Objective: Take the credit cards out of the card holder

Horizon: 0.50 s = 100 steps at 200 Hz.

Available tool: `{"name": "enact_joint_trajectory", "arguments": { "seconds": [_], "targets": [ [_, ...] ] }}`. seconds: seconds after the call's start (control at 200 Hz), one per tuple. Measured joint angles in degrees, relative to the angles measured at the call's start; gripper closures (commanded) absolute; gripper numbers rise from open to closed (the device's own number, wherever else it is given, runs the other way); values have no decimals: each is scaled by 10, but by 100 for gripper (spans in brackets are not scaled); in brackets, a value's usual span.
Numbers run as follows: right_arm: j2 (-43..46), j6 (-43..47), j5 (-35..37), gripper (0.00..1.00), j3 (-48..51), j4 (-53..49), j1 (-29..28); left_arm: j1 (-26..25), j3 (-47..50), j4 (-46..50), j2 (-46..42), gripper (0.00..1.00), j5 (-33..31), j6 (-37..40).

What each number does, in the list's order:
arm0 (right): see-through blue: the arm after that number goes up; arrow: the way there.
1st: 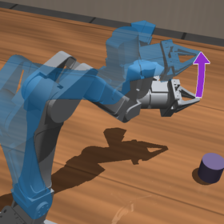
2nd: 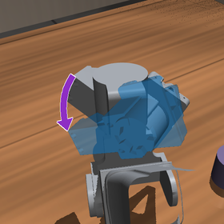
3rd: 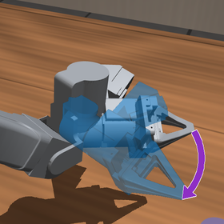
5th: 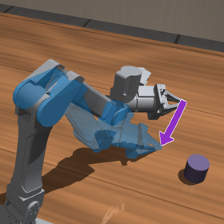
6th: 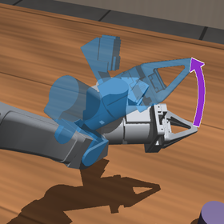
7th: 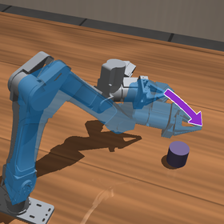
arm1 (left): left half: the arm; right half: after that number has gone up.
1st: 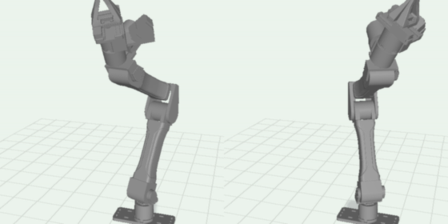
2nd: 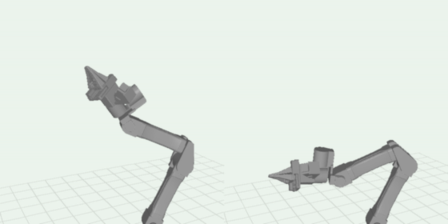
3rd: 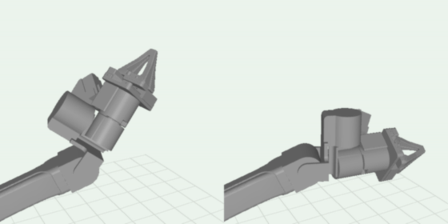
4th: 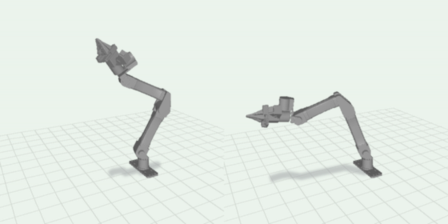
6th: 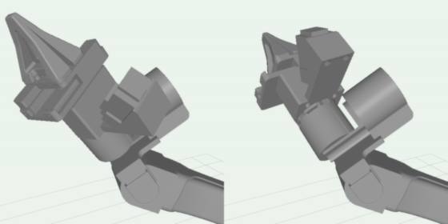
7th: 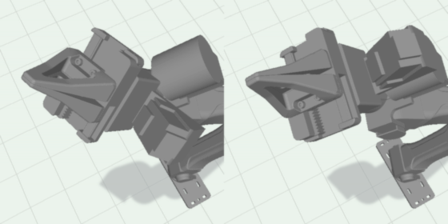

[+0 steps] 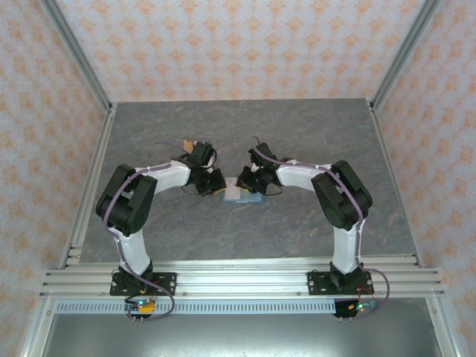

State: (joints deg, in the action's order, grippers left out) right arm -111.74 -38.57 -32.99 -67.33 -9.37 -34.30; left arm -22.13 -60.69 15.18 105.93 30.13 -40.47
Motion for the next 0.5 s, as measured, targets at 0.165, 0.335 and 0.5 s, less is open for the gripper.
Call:
{"name": "enact_joint_trajectory", "arguments": {
  "seconds": [0.165, 0.335, 0.5],
  "targets": [
    [1, 8, 6, 91, 0, 0, 0, 0, 0, 0, 0, 86, -1, 0],
    [14, 14, 19, 93, 8, -1, 0, 0, 0, 2, 0, 85, -2, 1],
    [40, 23, 34, 94, 24, -3, 0, 0, -2, 6, 0, 85, -4, 1]
  ]
}}
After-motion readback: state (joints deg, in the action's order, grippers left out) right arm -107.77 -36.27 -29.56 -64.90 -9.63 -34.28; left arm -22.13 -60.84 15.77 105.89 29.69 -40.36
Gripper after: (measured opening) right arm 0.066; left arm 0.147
